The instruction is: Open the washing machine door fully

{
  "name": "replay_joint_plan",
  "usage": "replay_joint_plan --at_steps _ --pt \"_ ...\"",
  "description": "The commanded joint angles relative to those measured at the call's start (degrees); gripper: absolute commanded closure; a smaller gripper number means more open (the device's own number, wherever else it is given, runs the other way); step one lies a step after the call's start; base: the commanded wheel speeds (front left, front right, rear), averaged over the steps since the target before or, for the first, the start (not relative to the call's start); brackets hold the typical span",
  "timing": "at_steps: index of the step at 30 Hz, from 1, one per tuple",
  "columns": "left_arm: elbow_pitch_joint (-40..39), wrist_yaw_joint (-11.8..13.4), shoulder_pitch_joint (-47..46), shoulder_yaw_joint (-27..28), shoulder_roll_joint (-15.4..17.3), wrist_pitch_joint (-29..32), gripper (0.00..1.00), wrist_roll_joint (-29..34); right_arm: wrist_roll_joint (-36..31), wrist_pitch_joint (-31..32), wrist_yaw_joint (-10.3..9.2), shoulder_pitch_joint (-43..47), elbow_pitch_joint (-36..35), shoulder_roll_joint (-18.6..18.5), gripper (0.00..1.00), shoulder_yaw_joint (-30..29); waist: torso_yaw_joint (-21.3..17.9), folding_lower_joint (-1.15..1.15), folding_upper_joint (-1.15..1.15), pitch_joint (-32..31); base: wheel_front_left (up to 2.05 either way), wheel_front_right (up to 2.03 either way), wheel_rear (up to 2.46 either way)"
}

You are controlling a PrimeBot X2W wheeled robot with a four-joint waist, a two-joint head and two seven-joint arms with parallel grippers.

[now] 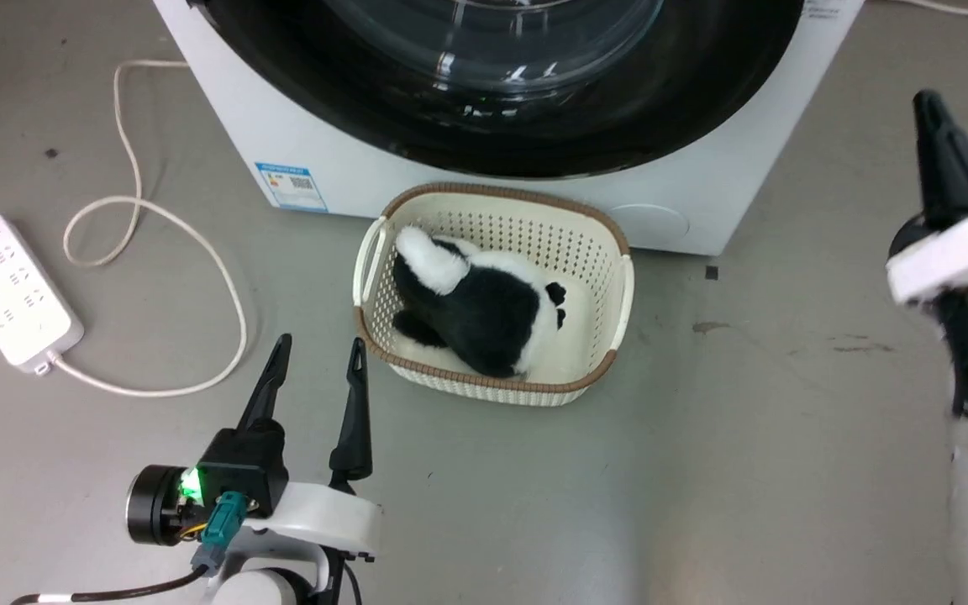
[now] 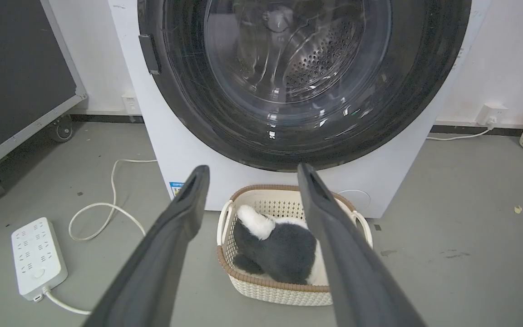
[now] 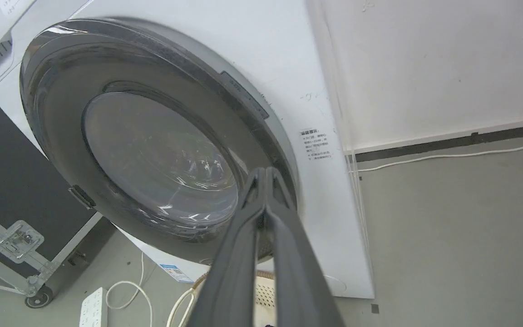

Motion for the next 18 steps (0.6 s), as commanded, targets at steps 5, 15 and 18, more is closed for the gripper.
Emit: replay_joint_plan --at_steps 5,15,18 --pt "-0.16 0.81 -1.39 -0.92 0.05 -1.1 0.0 -0.68 4.66 4.03 -0.03 -6.58 5.2 0.34 1.0 -4.03 0.8 -0.01 0.0 1.38 0.0 0.0 0.0" --pt "0.03 1.61 -2.85 -2.2 0.05 -2.29 0.0 -1.61 8.95 13.41 -0.04 -19.09 17.43 -0.39 1.0 -11.1 2.27 -0.01 0.0 4.27 0.0 0.0 0.0" --pt "0.05 1.94 -3.5 -2.61 0.06 -2.65 0.0 -1.95 9.05 15.06 -0.04 -23.05 20.91 -1.11 1.0 -13.18 3.06 -0.01 0.0 5.29 0.0 0.0 0.0"
